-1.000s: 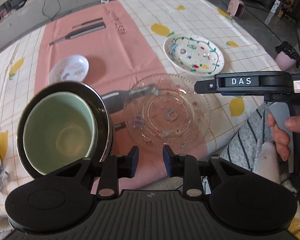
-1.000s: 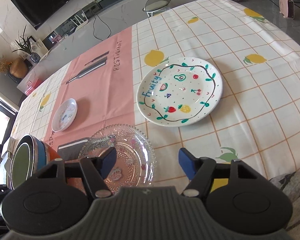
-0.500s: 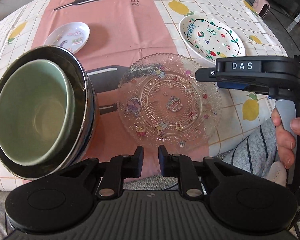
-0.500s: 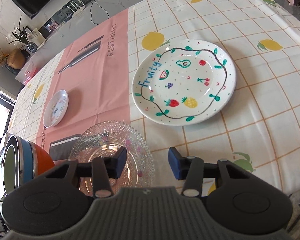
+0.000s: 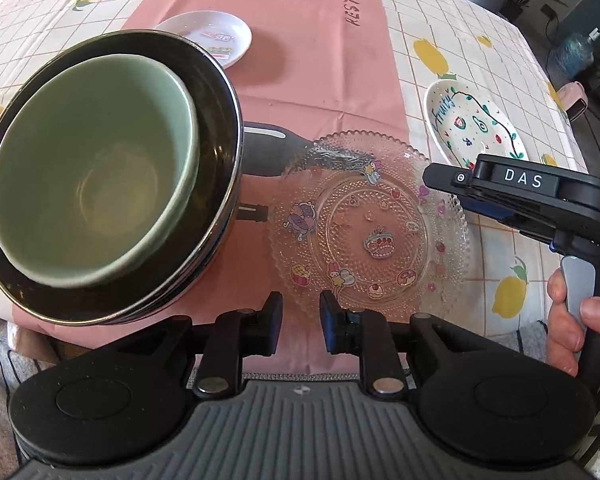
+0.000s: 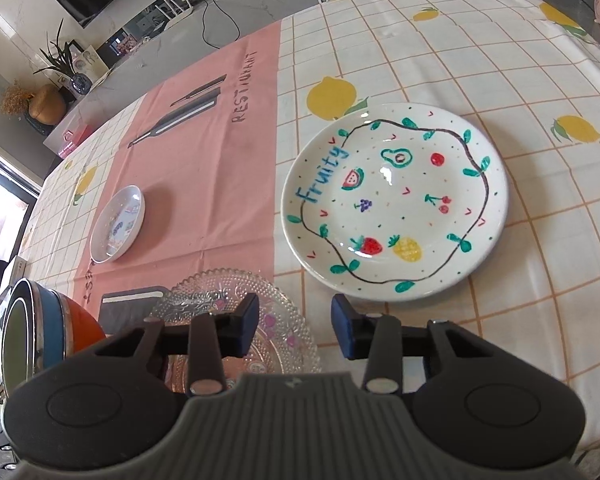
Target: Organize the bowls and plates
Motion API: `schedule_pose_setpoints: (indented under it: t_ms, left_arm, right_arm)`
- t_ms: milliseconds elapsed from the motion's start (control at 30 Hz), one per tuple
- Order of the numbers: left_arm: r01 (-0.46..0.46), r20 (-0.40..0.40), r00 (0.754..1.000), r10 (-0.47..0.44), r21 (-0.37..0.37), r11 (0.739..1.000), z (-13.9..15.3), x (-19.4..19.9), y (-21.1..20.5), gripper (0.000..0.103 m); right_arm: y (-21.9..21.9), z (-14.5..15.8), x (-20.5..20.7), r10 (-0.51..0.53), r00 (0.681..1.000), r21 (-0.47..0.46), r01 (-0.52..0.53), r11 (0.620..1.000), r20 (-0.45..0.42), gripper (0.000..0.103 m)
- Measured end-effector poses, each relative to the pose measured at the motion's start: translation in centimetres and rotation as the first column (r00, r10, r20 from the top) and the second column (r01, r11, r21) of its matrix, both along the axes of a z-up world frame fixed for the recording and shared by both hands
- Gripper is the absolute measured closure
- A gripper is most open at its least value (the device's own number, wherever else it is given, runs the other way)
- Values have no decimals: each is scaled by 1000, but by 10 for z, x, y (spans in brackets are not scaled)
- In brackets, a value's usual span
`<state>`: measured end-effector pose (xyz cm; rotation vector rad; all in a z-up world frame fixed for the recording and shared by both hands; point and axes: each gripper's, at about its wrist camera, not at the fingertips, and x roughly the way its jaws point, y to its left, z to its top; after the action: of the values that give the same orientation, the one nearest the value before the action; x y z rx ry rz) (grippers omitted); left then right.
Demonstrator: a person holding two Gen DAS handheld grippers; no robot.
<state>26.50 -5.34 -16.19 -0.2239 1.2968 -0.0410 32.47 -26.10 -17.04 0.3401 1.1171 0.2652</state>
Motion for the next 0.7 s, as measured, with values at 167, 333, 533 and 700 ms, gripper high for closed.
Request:
schedule_pose_setpoints:
  t_ms: [167,333,533,700]
  left_arm:
    - [-16,-12,1000,15,-46,999,-4,5,3,77]
    - [-30,-7,1000,29,-66,997,-7,8,6,79]
    - [13,2,1000,-13,-68,998,-7,8,-3,79]
    - [33,13,999,-33,-59,998,-4,11,-13,79]
  right_arm:
    - [3,-3,2,23,1000,18,-23,1000,-3,76]
    - [-1,-5,1,8,1000,17,-8,1000,-6,87]
    - [-7,-4,-1,-23,1000,8,23,1000,-12,87]
    - [-19,-3,-3,-82,996,11,82,997,-24,87]
